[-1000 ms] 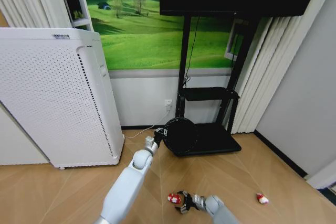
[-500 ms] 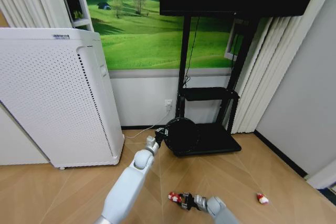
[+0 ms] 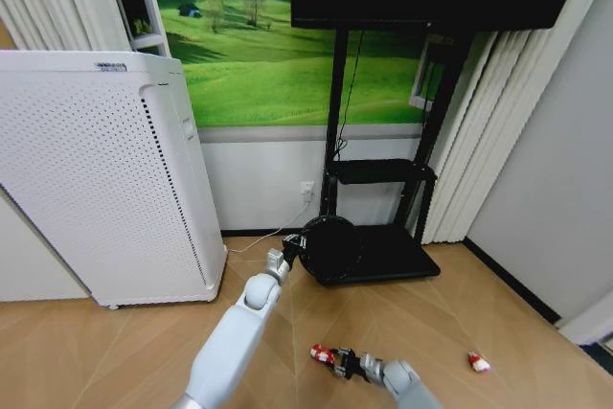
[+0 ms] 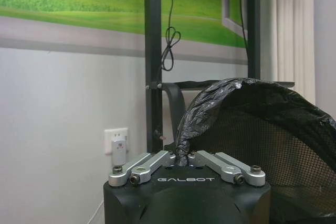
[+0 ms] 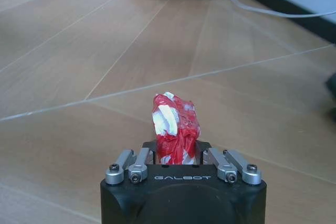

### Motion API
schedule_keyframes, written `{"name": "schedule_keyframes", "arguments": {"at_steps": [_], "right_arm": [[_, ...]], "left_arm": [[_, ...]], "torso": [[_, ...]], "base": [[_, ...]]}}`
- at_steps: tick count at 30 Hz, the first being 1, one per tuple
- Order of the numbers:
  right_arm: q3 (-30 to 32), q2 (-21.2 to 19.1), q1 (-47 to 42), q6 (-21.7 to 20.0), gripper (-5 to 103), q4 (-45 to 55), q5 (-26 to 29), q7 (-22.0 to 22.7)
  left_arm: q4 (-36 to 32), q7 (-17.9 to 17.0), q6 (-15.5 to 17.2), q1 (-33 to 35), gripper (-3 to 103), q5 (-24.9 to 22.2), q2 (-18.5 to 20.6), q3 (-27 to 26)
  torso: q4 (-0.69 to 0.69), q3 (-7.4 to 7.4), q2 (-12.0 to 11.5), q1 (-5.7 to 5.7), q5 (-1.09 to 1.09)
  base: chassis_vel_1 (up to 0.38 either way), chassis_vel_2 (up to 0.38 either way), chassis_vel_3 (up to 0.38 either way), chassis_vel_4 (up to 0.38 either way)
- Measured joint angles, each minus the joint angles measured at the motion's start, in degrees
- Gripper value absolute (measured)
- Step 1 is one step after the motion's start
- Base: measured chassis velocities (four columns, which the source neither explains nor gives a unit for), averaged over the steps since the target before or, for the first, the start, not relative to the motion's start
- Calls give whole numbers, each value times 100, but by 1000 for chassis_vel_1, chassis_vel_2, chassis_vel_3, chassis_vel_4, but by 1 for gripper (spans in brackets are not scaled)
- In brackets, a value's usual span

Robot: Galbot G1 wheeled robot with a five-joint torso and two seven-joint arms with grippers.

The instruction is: Pick up the trash bin and place the garbage on the floor into it.

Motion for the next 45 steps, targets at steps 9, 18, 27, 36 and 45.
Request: {"name": "schedule_keyframes", "arguments": {"at_steps": [9,18,27,36,45], "right_arm": [[665,-618,-632,-447,37,1217,1882,-55],[1596,-1062,-765,-1008,37,2486,3032,-43],[2042,-805,-825,-1682,37,3604,3424,-25],[1740,-415,-747,-2123,37,4378,3452,174],[1361,-319,-806,-2287,37,4884,3388,198]], "left_arm": [[-213,22,-5,508,3,-1,311,-540],[-390,38,-38,909,3,3,385,-971],[-273,43,-36,739,3,-3,273,-682],[191,28,-39,363,3,-12,-20,-151],[694,-27,-58,119,3,91,-398,126]], "torso": [[-3,-1,0,0,-2],[-2,-1,1,0,0],[0,0,2,0,-2],[0,0,2,0,0],[0,0,2,0,-1]], "base": [[0,0,0,0],[0,0,0,0],[0,0,0,0],[0,0,0,0],[0,0,0,0]]}}
